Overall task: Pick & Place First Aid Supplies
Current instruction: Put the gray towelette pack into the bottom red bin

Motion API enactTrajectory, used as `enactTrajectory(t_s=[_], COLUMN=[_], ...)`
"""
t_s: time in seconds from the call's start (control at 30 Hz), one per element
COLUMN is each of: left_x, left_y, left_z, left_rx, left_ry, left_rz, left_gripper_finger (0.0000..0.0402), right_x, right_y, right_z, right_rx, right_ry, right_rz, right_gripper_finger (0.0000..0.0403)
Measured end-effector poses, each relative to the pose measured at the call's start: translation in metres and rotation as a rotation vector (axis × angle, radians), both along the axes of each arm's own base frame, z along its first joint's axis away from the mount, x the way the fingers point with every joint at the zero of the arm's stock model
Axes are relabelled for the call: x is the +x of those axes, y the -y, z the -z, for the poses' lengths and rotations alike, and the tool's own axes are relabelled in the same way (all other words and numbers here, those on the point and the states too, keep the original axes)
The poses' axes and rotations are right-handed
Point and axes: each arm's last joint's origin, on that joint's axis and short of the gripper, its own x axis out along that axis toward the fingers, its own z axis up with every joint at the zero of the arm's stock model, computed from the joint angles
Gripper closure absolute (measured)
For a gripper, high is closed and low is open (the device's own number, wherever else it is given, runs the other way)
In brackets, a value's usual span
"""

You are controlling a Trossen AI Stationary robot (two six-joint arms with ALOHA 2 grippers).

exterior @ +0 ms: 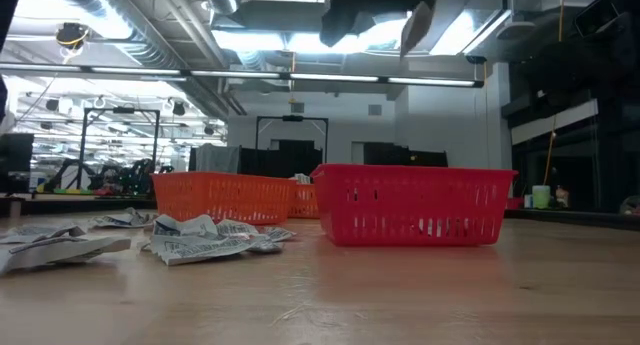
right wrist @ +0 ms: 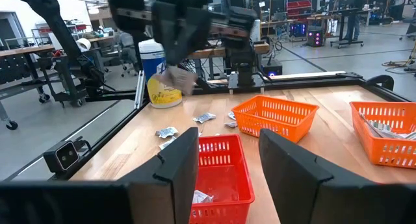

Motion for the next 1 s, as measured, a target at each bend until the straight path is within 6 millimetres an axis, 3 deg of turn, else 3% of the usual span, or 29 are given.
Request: enactTrajectory(t_s=[0.17,0.57,0.8,1.0], left_x=[0.005,0.012,0.006,0.006], left_y=[-0.010,-0.004,-0.006,-0.006], left_z=[0.007,0.032,0.043,0.043], left_rx=[-0.016,-0.110,-0.086,-0.181], left_ry=[-0.017,-0.105,-0.221,-0.232], left_rz=[-0.041,-0.037,-0.070,-0.119], left_gripper_finger=[0.0398,0.0393,0.0341,0.0288], right_x=[0.000,0.000,0.000,0.000], right_y=[0.000,0.000,0.000,0.000], right_z=[0.000,0.000,0.000,0.000], right_rx=[0.000,0.000,0.000,0.000], right_ry=[0.000,0.000,0.000,0.000], right_rz=[0.000,0.000,0.000,0.000], right_gripper_finger=[0.0240,0.0240,0.0240,0.0240])
